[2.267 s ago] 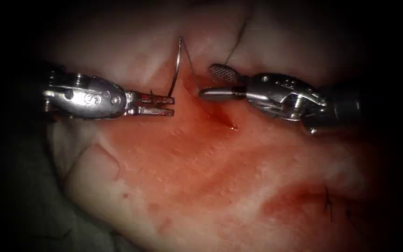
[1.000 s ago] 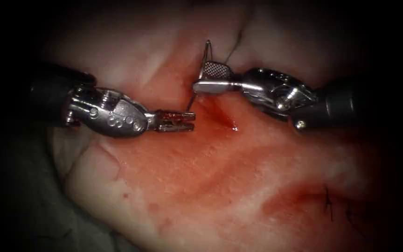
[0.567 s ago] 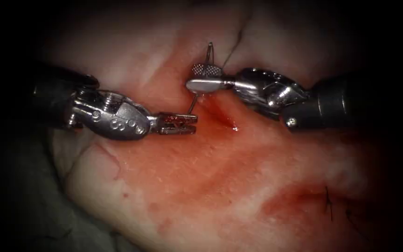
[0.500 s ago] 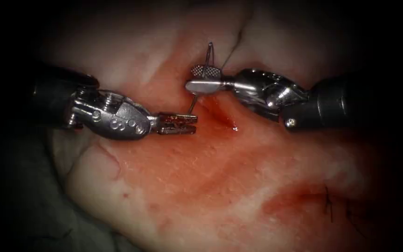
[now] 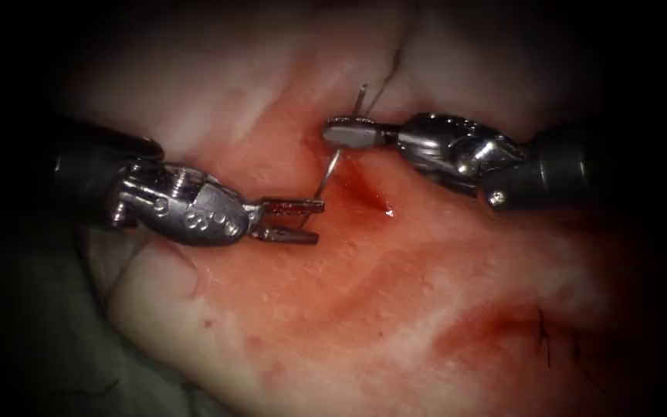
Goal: Wound Closure
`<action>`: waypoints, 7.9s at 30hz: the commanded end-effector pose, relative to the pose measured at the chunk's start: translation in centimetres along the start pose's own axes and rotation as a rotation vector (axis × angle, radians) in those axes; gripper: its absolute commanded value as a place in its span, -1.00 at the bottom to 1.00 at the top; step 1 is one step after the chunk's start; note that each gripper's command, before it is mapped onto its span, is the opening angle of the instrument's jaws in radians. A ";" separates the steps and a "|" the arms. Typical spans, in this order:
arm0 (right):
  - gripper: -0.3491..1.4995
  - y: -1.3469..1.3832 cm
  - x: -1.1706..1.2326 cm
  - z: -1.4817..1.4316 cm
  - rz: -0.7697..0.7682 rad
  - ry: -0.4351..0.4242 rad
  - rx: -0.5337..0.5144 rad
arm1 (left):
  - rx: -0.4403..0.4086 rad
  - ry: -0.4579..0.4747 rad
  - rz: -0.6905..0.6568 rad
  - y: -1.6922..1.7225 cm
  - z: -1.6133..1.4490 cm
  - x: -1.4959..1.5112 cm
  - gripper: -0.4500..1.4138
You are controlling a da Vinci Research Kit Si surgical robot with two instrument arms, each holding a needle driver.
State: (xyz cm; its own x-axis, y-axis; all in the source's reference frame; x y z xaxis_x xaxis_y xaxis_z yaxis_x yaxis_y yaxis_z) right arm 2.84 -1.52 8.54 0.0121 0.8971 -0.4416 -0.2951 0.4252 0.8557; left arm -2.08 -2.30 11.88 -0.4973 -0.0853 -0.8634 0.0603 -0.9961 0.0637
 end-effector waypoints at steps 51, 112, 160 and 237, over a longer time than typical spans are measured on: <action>-1.00 0.17 0.04 -0.22 -0.353 -0.029 -0.143 | -0.204 -0.191 -0.470 -0.32 0.88 -1.11 -0.96; -1.00 0.51 0.06 -0.21 -0.519 -0.056 -0.267 | -0.599 -0.837 -0.540 -0.59 1.44 -1.51 -1.00; -1.00 0.83 -0.15 0.17 -0.880 -0.038 -0.576 | -0.480 -0.651 -0.491 -0.19 0.59 -0.49 -0.82; -1.00 0.43 -0.41 0.48 -0.770 0.015 -0.478 | -0.494 -0.591 -0.535 0.17 0.70 -1.31 -0.86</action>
State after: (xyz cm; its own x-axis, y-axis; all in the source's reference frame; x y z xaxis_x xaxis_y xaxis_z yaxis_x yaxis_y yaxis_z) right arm 3.10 -1.61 9.18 0.3577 0.3845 -0.8510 -0.5785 0.8066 0.1213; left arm -1.98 -2.33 13.33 -0.9158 0.2503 -0.3140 -0.0112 -0.7976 -0.6030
